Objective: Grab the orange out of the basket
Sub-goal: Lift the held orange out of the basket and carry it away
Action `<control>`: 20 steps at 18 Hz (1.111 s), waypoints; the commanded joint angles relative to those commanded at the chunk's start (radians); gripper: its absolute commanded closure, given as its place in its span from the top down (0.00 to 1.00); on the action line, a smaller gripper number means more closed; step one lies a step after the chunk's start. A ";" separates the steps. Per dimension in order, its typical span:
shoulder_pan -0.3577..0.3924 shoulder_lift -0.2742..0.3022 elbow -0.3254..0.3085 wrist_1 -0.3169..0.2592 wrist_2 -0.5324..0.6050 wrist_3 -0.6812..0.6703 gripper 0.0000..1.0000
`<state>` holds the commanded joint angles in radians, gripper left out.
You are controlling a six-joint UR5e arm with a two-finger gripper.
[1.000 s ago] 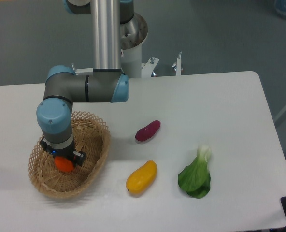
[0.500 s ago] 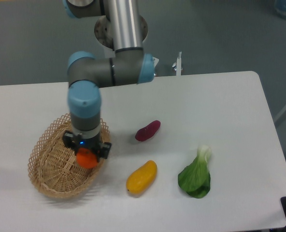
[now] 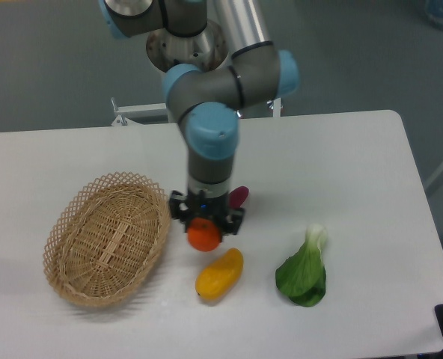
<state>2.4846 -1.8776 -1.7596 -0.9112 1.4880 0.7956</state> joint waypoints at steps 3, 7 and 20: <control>0.092 -0.005 0.014 0.005 0.002 0.152 0.49; 0.161 -0.011 0.031 0.009 0.020 0.261 0.50; 0.258 -0.038 0.074 0.003 0.058 0.542 0.53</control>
<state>2.7428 -1.9159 -1.6859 -0.9081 1.5462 1.3375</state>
